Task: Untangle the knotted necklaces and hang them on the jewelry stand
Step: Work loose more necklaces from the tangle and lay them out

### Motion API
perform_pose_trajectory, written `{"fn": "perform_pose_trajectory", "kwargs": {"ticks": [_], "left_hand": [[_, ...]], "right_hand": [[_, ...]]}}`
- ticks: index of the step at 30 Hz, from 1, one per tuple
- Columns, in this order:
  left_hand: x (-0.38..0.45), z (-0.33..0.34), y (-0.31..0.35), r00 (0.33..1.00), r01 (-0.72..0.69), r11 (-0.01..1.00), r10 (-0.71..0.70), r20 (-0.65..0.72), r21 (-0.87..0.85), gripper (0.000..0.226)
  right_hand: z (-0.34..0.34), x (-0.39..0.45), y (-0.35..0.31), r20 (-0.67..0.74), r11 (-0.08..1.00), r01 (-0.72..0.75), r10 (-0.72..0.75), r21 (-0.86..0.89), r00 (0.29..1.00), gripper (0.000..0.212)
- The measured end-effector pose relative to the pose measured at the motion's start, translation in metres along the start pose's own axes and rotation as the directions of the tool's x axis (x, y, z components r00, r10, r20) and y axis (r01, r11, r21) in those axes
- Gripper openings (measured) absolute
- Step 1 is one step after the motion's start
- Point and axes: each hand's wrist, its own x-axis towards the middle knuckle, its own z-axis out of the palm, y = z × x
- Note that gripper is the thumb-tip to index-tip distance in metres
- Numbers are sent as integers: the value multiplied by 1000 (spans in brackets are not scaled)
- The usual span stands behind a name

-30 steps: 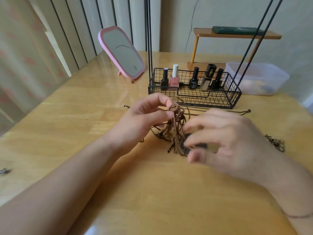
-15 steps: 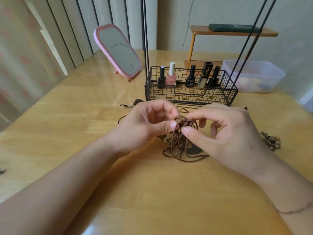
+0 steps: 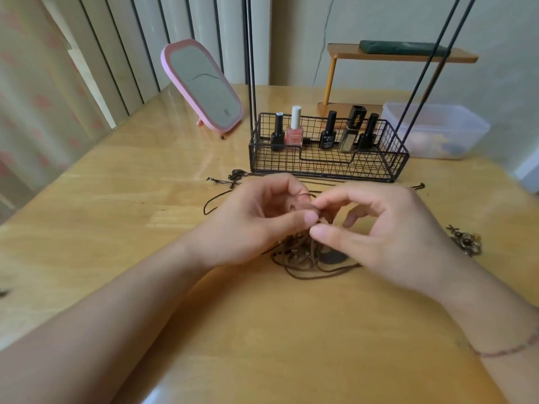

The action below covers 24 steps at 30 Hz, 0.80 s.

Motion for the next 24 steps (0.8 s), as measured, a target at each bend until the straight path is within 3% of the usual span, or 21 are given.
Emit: {"fn": "perform_pose_trajectory", "kwargs": {"ticks": [3, 4, 6, 9, 13, 16, 19, 21, 24], "left_hand": [[1, -9, -1, 998, -9, 999, 6, -61, -53, 4], [1, -12, 0, 998, -20, 995, 14, -62, -96, 4], [1, -17, 1, 998, -50, 977, 40, -53, -206, 5], [0, -19, 3, 997, -82, 930, 80, -20, -358, 12], [0, -20, 3, 995, -95, 890, 98, -16, -445, 21], [0, -20, 3, 994, -108, 889, 96, -50, -444, 20], [-1, -25, 3, 993, -92, 891, 50, -106, -444, 26], [-1, -27, 4, 991, -81, 900, 25, -135, -427, 24], [-1, -27, 4, 986, -81, 911, 13, -168, -405, 9]], "right_hand": [[-17, 6, 10, -100, 983, -60, 78, 173, 992, 29], [-19, 7, 12, -70, 979, -107, 120, 171, 990, 35], [-14, 9, 17, 99, 982, -187, 188, -15, 977, 43], [1, 8, 23, 267, 949, -157, 232, -275, 935, 48], [2, 9, 24, 428, 934, -119, 266, -338, 864, 46], [-4, 10, 21, 397, 931, -187, 308, -315, 865, 35], [-18, 13, 23, 188, 952, -292, 305, -96, 933, 20], [-30, 15, 22, 61, 930, -294, 288, 218, 956, 21], [-49, 17, 25, -84, 707, -119, 245, 698, 966, 26]]}}
